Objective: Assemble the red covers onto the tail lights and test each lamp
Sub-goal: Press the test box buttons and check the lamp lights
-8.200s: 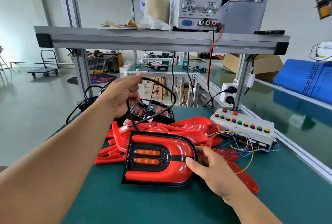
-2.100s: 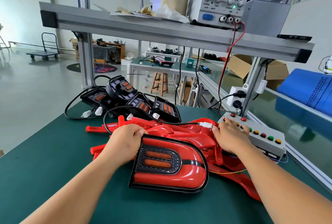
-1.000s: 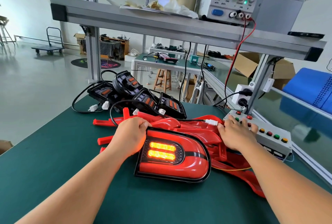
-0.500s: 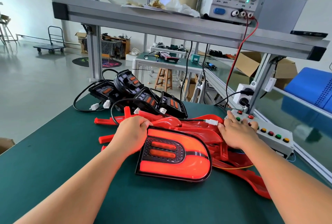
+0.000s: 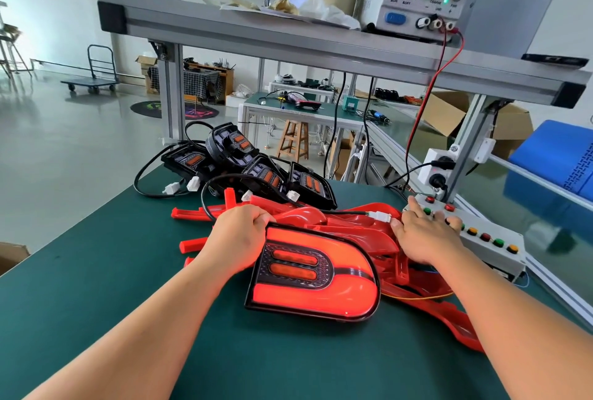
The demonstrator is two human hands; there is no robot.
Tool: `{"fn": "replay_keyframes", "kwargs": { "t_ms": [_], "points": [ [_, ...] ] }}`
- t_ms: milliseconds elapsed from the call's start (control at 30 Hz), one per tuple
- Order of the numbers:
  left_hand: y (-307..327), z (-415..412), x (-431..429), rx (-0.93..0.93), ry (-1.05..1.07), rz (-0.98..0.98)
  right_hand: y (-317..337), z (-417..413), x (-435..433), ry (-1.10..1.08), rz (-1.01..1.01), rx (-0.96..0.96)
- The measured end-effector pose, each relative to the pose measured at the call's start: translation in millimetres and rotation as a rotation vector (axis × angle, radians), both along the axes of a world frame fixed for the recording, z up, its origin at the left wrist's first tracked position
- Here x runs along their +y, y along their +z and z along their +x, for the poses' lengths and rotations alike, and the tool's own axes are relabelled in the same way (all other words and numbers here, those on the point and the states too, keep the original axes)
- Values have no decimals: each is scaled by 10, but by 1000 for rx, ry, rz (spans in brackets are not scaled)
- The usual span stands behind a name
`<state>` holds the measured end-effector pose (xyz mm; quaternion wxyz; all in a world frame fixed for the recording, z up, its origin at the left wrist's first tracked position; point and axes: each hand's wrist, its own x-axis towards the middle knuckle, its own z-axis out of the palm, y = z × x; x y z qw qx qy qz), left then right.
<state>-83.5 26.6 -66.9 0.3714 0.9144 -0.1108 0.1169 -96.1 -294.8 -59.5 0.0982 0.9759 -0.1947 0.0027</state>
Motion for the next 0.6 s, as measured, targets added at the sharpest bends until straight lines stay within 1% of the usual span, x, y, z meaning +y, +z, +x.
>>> {"fn": "replay_keyframes", "kwargs": {
  "t_ms": [167,267,400,500,600],
  "points": [
    [11,-16,3,15,-3,-4,-3,-43,-26,-6,46,-35],
    [6,-35,0,34,14,-42,13,-101,-74,-17,75,-95],
    [22,-50,-4,48,5,-70,75,-269,-216,-181,111,-156],
    [17,-50,-6,49,7,-82,81,-412,-309,-266,87,-128],
    [15,-57,-3,36,11,-79,56,-495,-331,-273,71,-80]
  ]
}}
